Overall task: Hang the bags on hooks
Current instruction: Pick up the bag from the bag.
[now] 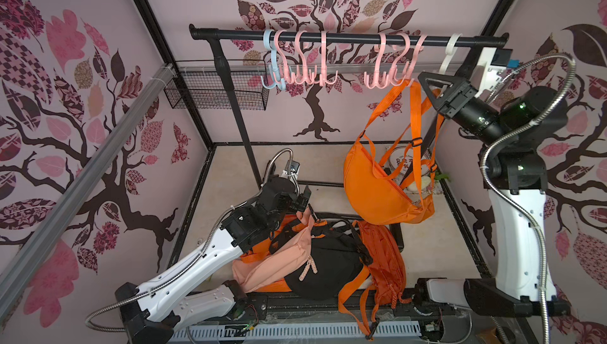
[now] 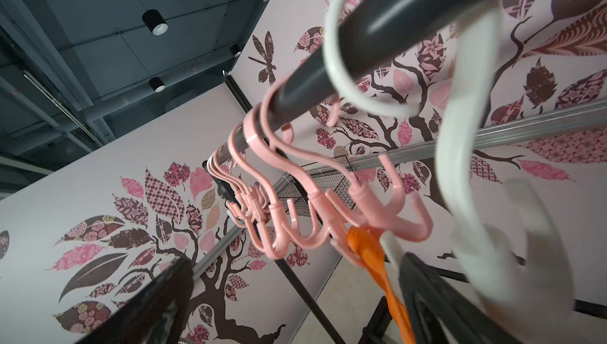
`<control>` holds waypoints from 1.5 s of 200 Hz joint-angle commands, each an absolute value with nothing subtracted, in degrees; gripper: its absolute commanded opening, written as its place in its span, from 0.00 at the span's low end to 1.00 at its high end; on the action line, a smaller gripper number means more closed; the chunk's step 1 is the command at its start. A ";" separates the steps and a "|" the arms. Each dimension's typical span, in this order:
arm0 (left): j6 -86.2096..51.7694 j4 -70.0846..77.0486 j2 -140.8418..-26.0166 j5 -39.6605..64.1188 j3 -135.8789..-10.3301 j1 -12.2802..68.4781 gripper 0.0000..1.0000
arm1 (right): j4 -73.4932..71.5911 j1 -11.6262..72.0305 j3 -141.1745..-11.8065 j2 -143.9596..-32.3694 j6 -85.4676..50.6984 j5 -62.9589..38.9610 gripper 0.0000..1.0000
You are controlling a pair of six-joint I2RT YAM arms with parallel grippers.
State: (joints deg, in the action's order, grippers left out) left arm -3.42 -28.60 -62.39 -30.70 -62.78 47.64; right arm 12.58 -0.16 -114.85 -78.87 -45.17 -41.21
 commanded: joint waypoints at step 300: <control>-4.23 -32.41 -50.41 -36.02 -54.70 50.82 0.98 | 32.32 8.75 -46.84 -28.57 -34.72 -28.72 0.95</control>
